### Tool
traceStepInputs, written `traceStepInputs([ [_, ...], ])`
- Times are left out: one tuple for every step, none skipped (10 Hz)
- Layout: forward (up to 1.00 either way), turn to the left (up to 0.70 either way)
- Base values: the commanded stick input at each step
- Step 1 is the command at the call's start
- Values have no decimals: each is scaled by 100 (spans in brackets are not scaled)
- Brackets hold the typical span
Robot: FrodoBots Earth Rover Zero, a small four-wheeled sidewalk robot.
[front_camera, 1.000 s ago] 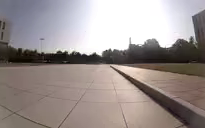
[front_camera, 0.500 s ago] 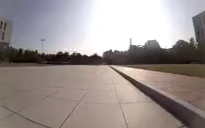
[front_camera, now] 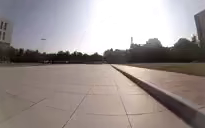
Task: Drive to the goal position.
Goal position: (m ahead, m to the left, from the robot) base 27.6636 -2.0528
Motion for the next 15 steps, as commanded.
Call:
traceStepInputs([
  [70,-31],
  [70,-15],
  [70,0],
  [70,1],
  [70,1],
  [70,1],
  [70,1],
  [70,1],
  [70,1],
  [70,1],
  [70,1],
  [70,1],
  [70,1],
  [70,-23],
  [70,-34],
])
